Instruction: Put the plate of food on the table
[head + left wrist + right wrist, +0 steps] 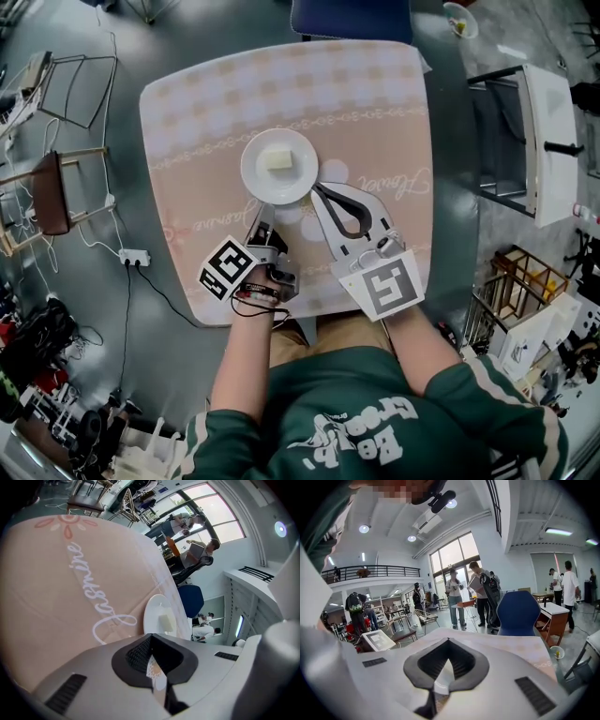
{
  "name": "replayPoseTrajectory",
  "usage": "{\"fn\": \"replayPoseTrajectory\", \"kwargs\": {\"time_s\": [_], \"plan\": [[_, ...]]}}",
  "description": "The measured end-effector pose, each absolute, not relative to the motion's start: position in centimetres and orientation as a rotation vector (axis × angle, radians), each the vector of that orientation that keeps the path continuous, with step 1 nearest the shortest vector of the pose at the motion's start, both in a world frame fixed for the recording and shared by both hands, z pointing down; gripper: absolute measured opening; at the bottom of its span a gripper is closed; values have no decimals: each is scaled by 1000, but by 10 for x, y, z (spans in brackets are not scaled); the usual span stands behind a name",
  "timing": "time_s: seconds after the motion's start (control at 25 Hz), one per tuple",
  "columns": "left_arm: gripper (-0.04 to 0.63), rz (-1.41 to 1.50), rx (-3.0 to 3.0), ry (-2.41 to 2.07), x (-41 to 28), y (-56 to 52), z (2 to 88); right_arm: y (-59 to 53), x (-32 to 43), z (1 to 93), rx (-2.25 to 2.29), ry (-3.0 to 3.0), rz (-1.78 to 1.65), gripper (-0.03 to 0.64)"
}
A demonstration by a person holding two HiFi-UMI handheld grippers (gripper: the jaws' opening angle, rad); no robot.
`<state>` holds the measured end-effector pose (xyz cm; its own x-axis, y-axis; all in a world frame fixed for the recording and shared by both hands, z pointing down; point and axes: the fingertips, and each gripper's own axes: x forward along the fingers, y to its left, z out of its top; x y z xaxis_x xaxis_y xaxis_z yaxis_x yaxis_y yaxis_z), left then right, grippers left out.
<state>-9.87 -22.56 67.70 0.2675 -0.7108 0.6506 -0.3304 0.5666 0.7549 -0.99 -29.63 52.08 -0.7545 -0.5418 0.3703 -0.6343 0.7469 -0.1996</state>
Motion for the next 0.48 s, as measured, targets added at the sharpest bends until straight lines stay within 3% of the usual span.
{"fn": "replayPoseTrajectory", "kwargs": {"time_s": [0.48], "plan": [[9, -174, 1392, -1355, -93, -243, 606, -288, -5, 476, 912, -2669, 370, 15]]}}
